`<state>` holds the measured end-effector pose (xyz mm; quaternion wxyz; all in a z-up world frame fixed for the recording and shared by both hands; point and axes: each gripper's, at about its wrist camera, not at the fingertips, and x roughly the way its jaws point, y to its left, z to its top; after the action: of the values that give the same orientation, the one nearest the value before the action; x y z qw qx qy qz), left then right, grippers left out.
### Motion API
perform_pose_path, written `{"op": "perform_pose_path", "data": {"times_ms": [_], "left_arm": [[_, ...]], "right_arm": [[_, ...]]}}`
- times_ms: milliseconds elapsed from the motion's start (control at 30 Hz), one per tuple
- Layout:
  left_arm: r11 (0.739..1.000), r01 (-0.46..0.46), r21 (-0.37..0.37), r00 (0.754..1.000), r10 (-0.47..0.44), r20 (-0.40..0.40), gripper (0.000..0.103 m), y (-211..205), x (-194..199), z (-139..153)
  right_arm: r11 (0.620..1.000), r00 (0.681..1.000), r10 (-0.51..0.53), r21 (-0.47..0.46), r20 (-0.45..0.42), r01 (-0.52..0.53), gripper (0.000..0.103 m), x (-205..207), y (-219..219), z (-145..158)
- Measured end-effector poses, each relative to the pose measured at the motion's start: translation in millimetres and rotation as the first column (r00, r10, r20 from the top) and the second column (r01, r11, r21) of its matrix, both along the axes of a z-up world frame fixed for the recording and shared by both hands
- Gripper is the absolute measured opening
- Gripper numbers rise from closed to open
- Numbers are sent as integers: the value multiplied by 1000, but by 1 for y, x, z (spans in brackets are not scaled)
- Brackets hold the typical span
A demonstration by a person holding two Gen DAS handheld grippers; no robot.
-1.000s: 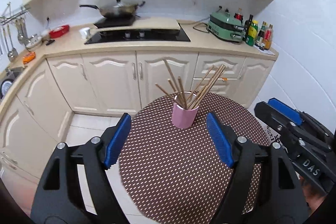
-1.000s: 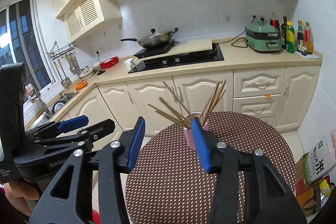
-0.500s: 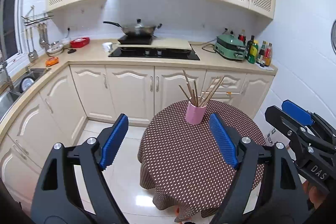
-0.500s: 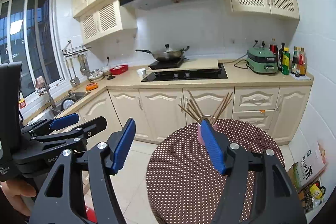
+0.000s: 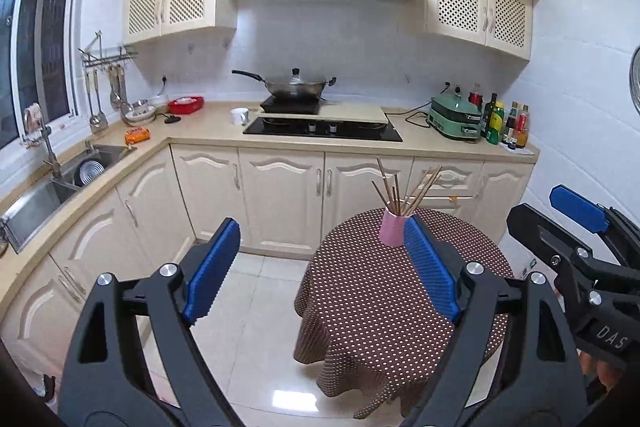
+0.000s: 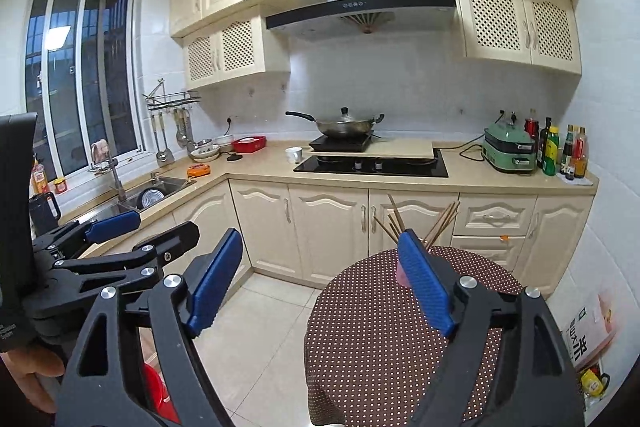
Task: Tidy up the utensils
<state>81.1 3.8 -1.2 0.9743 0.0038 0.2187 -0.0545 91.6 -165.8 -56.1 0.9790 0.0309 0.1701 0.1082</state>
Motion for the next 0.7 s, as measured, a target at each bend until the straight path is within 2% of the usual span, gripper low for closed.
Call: {"op": "perform_pose_path", "data": {"times_ms": [467, 700], "left_arm": [[997, -77, 30, 994, 74, 83, 90, 11, -45, 13], [996, -87, 9, 989, 85, 123, 93, 13, -60, 23]], "right_arm": [[1000, 999, 31, -1, 39, -31, 83, -32, 14, 5], [1000, 998, 29, 2, 58, -29, 86, -41, 12, 10]]}}
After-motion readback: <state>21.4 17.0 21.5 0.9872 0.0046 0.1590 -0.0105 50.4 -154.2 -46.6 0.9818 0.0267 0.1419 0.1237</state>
